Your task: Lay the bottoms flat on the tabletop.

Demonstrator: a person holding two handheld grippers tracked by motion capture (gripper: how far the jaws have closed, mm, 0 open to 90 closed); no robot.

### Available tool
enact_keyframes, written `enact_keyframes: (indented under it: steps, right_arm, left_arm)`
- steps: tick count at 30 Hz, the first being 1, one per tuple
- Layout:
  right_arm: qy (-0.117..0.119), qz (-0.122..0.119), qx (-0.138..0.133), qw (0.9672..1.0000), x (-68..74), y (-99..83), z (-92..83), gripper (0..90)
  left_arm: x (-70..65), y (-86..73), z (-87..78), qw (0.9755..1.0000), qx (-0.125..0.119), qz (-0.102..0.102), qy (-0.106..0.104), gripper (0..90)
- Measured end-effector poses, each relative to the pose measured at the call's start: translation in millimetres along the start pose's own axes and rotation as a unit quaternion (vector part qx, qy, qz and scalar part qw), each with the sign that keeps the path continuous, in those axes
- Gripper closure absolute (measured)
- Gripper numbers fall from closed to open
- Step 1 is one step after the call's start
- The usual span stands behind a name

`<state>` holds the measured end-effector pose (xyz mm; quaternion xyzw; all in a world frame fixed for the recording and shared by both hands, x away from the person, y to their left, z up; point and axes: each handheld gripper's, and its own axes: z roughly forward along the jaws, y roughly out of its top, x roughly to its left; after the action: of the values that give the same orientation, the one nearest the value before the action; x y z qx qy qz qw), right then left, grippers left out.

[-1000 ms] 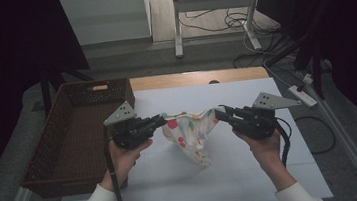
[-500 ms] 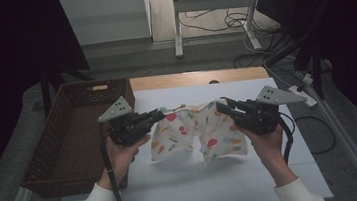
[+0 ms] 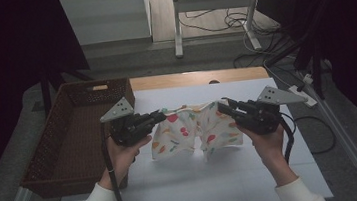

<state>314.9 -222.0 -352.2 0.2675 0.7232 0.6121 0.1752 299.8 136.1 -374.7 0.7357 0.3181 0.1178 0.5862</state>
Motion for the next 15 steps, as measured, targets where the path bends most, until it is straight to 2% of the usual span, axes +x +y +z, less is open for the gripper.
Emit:
enact_keyframes:
  steps: [11,15]
  right_arm:
    - [0.005,-0.006,-0.009,0.9999,4.2,6.1,-2.6,74.2]
    - [0.006,-0.005,-0.009,0.9999,4.4,6.1,-3.2,74.2]
  left_arm:
    - [-0.5,2.9,-4.7,1.0,-0.006,0.004,-0.001,85.7]
    - [-1.7,3.8,-5.7,0.9999,0.0,0.01,-0.002,85.7]
